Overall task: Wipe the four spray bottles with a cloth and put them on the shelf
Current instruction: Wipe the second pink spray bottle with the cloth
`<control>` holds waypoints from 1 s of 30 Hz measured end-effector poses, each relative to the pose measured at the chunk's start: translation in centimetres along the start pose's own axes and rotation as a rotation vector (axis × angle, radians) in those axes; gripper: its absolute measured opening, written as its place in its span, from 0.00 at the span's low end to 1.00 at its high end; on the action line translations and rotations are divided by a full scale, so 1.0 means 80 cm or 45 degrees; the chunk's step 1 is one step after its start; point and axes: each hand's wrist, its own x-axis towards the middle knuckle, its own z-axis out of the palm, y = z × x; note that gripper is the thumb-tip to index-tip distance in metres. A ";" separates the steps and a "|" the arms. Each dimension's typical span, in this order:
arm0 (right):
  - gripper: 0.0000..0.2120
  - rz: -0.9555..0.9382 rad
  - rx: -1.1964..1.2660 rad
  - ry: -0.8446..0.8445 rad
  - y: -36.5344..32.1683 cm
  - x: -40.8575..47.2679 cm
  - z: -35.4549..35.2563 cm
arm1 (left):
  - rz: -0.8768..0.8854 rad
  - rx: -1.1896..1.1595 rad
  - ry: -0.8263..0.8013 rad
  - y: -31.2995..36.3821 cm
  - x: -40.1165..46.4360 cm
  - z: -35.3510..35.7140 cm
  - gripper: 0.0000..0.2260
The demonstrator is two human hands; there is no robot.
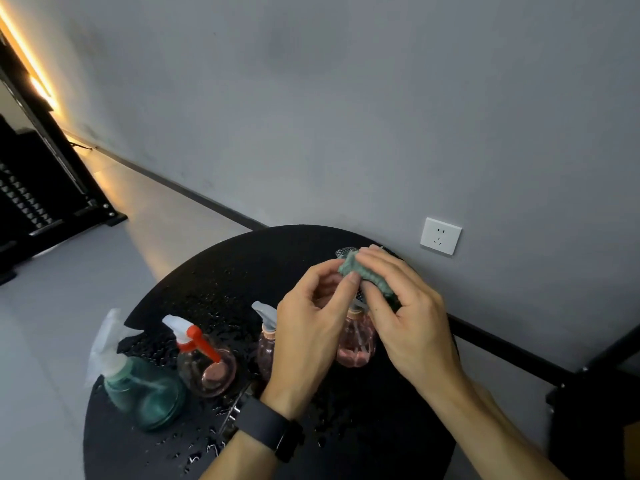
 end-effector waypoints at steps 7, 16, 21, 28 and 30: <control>0.22 -0.010 0.104 -0.223 -0.028 -0.010 0.016 | -0.066 -0.025 -0.086 0.013 0.002 -0.043 0.06; 0.24 0.265 0.329 -0.483 -0.049 -0.011 0.013 | 0.088 0.194 -0.176 0.025 -0.006 -0.097 0.03; 0.18 0.355 0.473 -0.548 -0.065 -0.007 0.020 | 0.077 0.099 -0.283 0.032 -0.020 -0.118 0.04; 0.06 0.660 0.874 -0.593 -0.080 -0.008 0.029 | 0.090 0.053 -0.215 0.040 -0.042 -0.142 0.04; 0.06 0.638 0.846 -0.565 -0.083 -0.013 0.033 | 0.077 0.066 -0.204 0.039 -0.049 -0.151 0.04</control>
